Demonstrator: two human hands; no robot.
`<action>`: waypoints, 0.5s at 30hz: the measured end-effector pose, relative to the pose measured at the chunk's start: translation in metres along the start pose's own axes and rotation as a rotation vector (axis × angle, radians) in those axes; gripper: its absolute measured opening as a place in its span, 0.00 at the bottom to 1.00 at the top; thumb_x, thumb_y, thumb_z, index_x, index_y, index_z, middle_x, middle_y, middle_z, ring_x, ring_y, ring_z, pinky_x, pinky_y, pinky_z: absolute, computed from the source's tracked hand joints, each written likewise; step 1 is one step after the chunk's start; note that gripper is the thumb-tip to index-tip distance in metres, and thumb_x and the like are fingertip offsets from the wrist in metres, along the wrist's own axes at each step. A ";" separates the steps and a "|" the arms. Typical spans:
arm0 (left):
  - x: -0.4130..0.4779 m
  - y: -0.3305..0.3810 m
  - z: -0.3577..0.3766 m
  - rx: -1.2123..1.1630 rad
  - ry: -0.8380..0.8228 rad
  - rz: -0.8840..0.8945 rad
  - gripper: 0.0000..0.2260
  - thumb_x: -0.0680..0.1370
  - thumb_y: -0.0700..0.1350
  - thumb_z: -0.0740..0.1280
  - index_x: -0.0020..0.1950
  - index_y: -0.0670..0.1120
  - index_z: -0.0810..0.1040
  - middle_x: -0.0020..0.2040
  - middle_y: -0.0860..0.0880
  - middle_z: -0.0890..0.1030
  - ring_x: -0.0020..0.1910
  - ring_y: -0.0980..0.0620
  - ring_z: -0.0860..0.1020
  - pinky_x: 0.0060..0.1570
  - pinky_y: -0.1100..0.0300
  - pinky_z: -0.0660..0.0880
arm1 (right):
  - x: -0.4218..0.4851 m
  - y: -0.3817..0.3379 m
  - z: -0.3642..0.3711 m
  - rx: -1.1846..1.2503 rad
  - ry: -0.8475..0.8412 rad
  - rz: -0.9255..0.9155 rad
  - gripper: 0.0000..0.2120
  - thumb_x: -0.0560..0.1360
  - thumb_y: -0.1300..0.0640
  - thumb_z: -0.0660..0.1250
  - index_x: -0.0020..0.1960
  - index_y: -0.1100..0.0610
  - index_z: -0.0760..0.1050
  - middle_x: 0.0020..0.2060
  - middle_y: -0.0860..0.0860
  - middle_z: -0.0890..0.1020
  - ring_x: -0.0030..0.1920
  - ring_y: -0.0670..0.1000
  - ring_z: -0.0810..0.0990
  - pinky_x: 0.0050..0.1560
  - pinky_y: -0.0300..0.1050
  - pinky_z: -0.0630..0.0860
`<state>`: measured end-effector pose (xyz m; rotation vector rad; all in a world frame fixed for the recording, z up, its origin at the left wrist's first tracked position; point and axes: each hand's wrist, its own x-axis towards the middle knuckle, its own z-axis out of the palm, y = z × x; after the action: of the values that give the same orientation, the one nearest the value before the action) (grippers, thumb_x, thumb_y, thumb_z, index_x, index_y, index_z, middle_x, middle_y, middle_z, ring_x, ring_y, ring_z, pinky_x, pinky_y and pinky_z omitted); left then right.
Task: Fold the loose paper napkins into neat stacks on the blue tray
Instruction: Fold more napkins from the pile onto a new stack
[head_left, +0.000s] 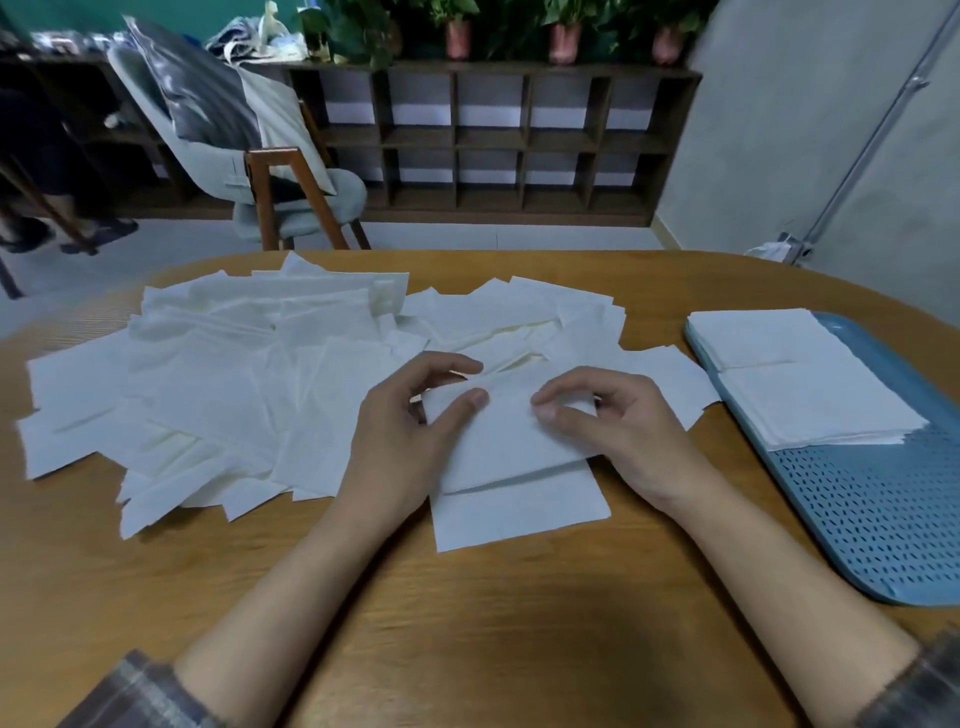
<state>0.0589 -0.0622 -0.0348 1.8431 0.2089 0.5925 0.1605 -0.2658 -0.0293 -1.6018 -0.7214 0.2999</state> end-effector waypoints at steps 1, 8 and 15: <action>0.000 0.000 0.000 0.004 0.006 0.000 0.09 0.78 0.44 0.77 0.55 0.56 0.84 0.53 0.61 0.85 0.53 0.59 0.82 0.40 0.68 0.71 | 0.000 0.002 0.000 -0.023 0.002 0.019 0.05 0.78 0.65 0.74 0.51 0.59 0.87 0.50 0.46 0.88 0.56 0.42 0.84 0.56 0.32 0.75; -0.008 -0.005 0.000 0.395 -0.216 0.080 0.28 0.75 0.52 0.79 0.69 0.60 0.68 0.59 0.61 0.73 0.50 0.58 0.77 0.47 0.70 0.72 | 0.005 0.009 -0.010 -0.237 0.292 0.002 0.10 0.80 0.63 0.72 0.51 0.49 0.88 0.50 0.36 0.87 0.58 0.35 0.81 0.59 0.28 0.72; -0.009 -0.009 -0.004 0.572 -0.380 0.149 0.16 0.74 0.61 0.77 0.59 0.57 0.84 0.51 0.60 0.80 0.54 0.61 0.77 0.58 0.56 0.76 | 0.005 0.009 -0.015 -0.322 0.362 -0.003 0.13 0.80 0.62 0.71 0.54 0.45 0.87 0.54 0.33 0.85 0.62 0.33 0.77 0.61 0.23 0.68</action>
<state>0.0505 -0.0593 -0.0446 2.5022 -0.0214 0.2826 0.1757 -0.2749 -0.0339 -1.8938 -0.5069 -0.1163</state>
